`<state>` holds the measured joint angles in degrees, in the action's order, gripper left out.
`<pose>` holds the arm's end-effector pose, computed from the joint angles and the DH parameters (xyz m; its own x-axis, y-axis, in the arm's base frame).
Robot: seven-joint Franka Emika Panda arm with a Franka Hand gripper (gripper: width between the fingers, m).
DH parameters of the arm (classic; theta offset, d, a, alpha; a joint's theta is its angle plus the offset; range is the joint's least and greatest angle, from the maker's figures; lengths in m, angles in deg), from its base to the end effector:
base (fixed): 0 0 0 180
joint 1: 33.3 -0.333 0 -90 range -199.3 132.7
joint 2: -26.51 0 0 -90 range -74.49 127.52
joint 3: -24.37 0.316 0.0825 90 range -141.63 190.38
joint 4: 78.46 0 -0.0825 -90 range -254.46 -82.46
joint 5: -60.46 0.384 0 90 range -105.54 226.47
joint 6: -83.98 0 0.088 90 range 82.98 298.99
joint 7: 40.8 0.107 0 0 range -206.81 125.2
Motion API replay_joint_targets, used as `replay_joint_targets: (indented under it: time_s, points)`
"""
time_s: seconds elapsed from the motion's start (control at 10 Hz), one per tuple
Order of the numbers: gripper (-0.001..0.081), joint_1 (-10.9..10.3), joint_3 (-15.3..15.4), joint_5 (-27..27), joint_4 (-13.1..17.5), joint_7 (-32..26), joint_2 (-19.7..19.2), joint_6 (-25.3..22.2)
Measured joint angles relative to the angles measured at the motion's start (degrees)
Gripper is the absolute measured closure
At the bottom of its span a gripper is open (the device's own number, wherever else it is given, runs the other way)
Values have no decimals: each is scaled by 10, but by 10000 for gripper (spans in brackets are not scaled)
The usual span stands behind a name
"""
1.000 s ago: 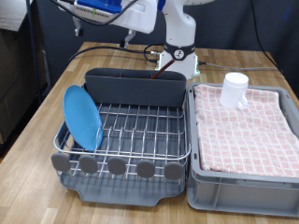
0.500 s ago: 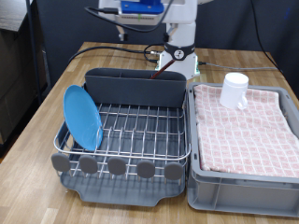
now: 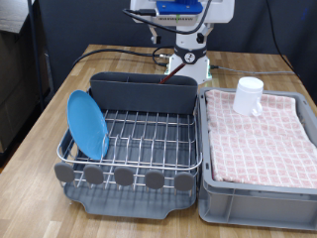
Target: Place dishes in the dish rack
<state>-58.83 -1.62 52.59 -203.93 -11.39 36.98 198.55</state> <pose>0.4963 -0.0187 0.4540 0.8982 -0.4395 0.0001 -0.4390 -0.8971 0.0502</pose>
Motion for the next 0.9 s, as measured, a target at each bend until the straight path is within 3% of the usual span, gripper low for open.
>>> replay_joint_targets:
  time_s: [0.3,0.7,0.9]
  points:
    - [3,-33,33,34,0,1,-2,-32]
    - [3,-58,90,75,-6,160,-9,-40]
    - [3,-72,113,101,-13,198,-18,-41]
